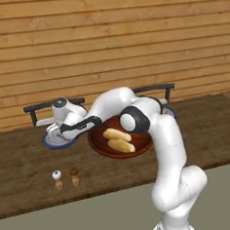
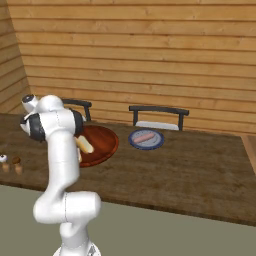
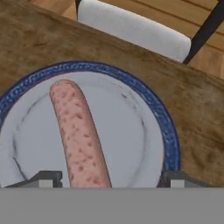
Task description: Place one bun and one sausage from the bowl on each plate.
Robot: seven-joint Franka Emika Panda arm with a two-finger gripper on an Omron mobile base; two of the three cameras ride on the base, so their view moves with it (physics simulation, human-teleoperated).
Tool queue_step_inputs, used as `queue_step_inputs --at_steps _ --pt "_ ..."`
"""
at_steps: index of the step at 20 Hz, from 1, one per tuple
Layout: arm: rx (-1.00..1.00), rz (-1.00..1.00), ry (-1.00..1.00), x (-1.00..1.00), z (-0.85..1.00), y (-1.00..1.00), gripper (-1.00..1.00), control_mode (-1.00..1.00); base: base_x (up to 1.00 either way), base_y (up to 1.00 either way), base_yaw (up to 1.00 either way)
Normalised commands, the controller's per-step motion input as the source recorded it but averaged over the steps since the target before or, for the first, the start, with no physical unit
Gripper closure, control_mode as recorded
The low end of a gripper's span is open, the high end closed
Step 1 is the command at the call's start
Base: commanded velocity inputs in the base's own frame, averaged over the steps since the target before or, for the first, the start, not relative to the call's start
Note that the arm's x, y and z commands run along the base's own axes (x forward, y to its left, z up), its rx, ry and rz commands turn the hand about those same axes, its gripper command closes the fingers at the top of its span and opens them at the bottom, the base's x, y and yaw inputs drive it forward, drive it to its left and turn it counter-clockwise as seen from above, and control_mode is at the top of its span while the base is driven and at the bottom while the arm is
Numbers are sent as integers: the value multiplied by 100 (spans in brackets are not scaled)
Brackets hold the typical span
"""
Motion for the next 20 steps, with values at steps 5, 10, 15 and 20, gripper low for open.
queue_step_inputs --at_steps 5,10,15,20 --pt "8 -18 -12 -32 91 -74 -100 -100 0 0 0" --pt "8 -11 -3 -74 95 -93 -100 -100 0 0 0" --pt "0 -3 11 -100 55 -100 -100 -100 0 0 0" --pt "-5 -1 27 -100 7 -100 -100 -100 0 0 0"
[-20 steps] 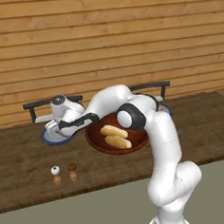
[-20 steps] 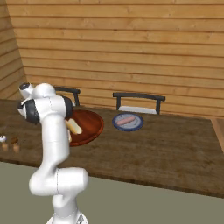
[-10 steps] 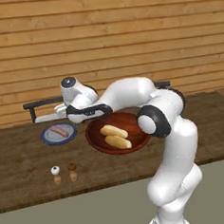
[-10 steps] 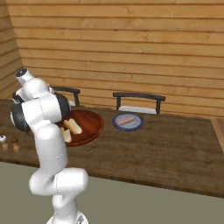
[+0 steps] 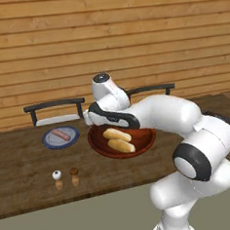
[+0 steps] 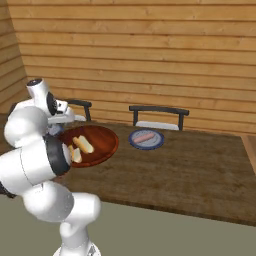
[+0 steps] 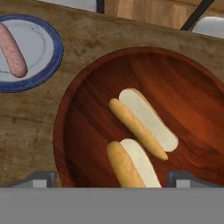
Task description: Place one bun and one sausage from the bowl on each plate.
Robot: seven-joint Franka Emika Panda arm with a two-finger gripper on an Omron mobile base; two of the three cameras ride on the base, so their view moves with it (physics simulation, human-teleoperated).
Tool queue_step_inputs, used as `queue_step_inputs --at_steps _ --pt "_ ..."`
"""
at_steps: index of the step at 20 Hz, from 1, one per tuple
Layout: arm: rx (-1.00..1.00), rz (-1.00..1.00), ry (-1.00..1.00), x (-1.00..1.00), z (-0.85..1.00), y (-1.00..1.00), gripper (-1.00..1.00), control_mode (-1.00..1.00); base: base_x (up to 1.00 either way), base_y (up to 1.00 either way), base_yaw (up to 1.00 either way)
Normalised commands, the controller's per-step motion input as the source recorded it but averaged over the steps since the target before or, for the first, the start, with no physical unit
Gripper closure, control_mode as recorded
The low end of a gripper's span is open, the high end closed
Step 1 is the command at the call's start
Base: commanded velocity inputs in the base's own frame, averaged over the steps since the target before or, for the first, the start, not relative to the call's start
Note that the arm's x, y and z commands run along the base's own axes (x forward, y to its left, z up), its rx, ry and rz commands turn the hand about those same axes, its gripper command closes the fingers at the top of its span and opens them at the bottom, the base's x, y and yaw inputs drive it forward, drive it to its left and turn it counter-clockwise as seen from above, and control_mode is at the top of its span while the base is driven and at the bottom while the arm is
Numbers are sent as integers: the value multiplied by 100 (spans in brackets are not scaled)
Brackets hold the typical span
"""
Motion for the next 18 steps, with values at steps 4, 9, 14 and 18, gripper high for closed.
queue_step_inputs --at_steps 4,9,14,18 --pt "-2 -4 66 -25 0 -100 -100 -100 0 0 0" --pt "-9 1 42 13 -12 -54 -100 -100 0 0 0" --pt "5 33 -31 53 -41 -9 -100 -100 0 0 0" --pt "24 10 -24 6 -59 -17 -100 -100 0 0 0"
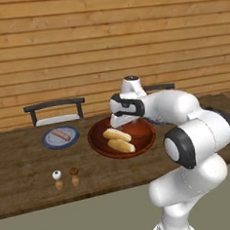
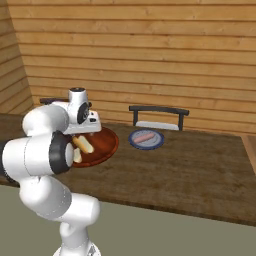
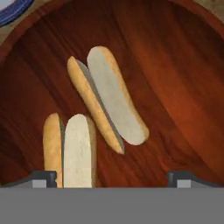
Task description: Place one bun and one sausage from the bowl on each plate.
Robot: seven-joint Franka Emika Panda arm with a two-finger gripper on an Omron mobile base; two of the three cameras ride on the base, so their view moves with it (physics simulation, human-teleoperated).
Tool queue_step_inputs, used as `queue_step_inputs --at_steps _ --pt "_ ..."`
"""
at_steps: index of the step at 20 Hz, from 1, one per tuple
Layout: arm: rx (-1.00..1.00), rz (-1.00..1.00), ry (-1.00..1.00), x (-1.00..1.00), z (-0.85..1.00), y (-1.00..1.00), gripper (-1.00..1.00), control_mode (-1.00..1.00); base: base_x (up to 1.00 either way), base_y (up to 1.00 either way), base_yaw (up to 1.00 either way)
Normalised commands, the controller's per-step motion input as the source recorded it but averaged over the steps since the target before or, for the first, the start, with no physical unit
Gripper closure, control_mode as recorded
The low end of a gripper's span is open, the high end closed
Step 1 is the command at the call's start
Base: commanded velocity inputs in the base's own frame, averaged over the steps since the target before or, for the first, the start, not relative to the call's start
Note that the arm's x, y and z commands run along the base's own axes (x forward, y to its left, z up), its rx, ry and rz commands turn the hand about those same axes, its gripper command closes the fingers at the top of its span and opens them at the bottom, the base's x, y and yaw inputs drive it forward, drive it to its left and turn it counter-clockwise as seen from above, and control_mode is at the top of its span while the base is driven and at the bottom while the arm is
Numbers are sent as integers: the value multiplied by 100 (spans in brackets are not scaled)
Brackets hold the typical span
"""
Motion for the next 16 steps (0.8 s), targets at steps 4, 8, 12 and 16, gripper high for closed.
queue_step_inputs --at_steps 4,8,12,16 --pt "-6 1 0 43 -58 0 -100 -100 0 0 0" --pt "-2 1 -3 36 -46 0 -100 -100 0 0 0" --pt "0 0 3 26 -7 2 -100 -100 0 0 0" --pt "0 0 1 26 -19 0 -100 -100 0 0 0"
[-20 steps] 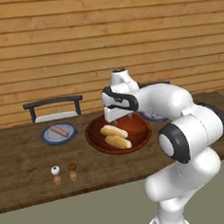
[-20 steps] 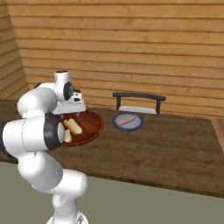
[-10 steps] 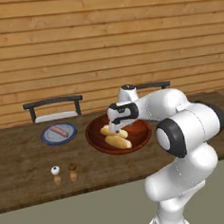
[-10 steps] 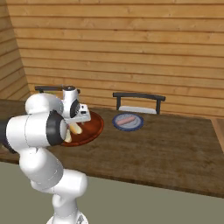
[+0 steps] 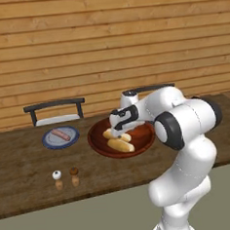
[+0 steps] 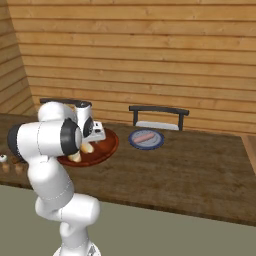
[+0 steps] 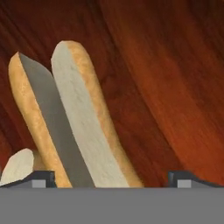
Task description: Place one bun and one sausage from the bowl on each plate.
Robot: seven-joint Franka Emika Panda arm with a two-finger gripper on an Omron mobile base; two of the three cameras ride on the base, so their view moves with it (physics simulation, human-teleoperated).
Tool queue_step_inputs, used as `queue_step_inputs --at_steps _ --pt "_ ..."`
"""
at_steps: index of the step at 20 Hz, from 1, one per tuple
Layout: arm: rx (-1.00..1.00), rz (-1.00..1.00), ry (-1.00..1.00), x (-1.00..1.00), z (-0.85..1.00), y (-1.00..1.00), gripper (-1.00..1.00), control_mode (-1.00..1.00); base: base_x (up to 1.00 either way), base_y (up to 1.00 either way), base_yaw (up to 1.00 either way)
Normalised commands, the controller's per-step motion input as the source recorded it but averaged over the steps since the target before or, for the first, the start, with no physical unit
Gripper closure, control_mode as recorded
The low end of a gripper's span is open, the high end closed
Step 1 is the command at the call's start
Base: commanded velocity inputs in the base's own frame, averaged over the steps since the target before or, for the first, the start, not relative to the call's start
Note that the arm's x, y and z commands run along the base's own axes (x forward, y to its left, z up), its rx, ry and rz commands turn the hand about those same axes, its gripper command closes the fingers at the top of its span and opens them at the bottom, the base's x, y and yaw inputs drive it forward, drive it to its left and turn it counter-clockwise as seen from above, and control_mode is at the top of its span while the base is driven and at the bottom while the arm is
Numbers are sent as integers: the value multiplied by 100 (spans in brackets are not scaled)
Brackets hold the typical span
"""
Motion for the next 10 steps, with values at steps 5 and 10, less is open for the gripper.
queue_step_inputs --at_steps 5,10 --pt "0 0 5 7 -36 0 -100 -100 0 0 0" --pt "0 0 2 -37 -38 13 -100 -100 0 0 0"
